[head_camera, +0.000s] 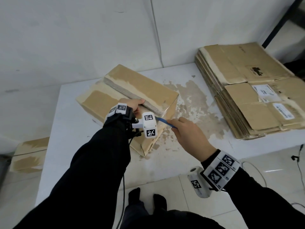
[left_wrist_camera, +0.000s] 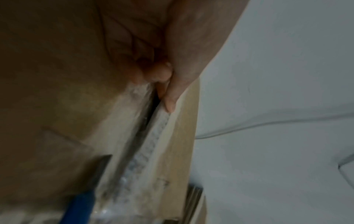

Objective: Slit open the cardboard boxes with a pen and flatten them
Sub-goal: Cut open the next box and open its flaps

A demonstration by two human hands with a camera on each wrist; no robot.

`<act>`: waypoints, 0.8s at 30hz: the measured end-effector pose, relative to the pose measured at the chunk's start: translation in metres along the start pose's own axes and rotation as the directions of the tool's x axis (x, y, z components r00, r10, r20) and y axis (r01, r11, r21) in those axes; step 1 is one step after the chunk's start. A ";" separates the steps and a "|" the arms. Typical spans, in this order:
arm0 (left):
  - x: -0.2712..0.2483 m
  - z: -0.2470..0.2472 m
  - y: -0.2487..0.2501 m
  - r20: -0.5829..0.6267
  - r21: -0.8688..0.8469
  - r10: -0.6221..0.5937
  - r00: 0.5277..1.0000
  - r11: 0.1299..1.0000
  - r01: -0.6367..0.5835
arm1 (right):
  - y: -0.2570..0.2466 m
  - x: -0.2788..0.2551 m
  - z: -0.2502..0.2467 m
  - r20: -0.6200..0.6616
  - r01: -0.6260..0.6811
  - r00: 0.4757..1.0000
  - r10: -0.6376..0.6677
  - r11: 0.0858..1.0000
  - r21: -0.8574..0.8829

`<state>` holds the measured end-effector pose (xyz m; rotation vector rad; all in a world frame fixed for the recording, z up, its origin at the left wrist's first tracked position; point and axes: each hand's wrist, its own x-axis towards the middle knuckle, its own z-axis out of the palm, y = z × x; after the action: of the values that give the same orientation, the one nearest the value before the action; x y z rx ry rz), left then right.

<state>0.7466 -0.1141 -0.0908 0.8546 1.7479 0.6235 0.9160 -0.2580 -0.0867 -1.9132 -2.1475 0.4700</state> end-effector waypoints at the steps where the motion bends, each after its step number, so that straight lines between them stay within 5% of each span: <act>1: 0.008 0.000 -0.002 -0.007 -0.010 -0.015 1.000 1.000 0.015 | 0.000 0.002 0.000 -0.019 -0.016 1.000 0.016 1.000 0.018; 12: 0.009 0.002 -0.001 0.061 -0.122 -0.060 0.996 0.990 0.067 | -0.009 0.012 -0.001 -0.025 -0.109 0.994 0.107 0.982 -0.154; 24: 0.012 0.000 0.001 0.083 -0.115 -0.041 0.996 0.992 0.050 | -0.003 0.005 0.006 -0.130 -0.162 0.980 0.150 0.982 -0.093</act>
<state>0.7450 -0.1041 -0.0967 0.7466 1.6369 0.6461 0.9107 -0.2540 -0.0910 -2.1185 -1.9901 0.2647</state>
